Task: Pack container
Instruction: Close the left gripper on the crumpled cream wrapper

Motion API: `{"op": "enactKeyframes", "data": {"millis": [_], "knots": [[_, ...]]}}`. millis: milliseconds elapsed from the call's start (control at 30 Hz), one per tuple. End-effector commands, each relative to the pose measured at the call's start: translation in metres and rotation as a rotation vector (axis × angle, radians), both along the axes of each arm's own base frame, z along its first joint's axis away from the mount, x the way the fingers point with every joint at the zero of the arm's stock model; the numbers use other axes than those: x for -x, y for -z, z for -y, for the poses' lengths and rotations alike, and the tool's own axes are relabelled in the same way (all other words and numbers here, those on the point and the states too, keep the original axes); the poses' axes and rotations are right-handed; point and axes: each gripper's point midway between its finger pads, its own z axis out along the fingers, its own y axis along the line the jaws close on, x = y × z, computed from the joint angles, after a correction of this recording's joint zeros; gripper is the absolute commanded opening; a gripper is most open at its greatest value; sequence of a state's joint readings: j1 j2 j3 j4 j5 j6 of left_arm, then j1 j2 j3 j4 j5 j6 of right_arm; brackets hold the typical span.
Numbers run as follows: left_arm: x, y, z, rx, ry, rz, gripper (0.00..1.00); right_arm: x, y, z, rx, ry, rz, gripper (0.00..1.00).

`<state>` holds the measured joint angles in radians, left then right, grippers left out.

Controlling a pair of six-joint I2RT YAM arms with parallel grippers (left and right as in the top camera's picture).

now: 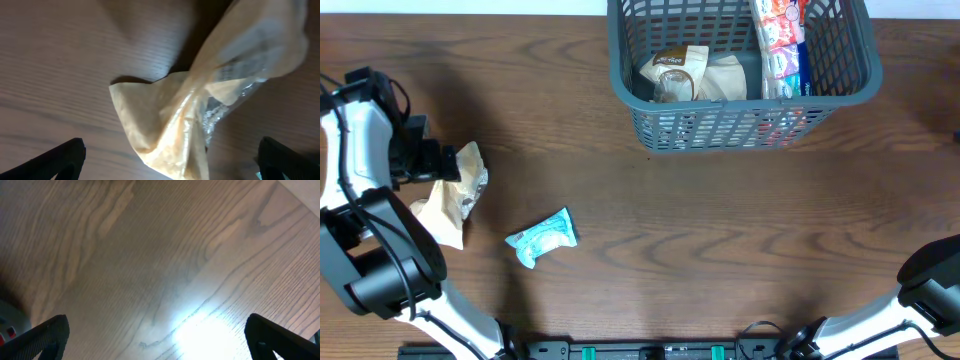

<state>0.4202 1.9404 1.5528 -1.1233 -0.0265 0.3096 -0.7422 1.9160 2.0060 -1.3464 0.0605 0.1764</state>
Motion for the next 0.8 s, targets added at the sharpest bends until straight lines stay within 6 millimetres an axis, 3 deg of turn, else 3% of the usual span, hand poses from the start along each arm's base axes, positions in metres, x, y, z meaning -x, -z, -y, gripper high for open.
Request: {"op": "enactKeyframes", "data": {"millis": [0,367,767], "knots": [[0.008,0.014,0.010,0.065,0.001,-0.013,0.99,0.004,0.002,0.002,-0.002,0.019,-0.012,0.99],[0.016,0.062,0.027,0.123,0.002,0.014,0.99,0.010,0.004,-0.003,-0.022,0.019,-0.034,0.99],[0.032,0.090,0.037,0.141,-0.045,0.004,0.97,0.011,0.005,-0.004,-0.028,0.019,-0.040,0.99]]}}
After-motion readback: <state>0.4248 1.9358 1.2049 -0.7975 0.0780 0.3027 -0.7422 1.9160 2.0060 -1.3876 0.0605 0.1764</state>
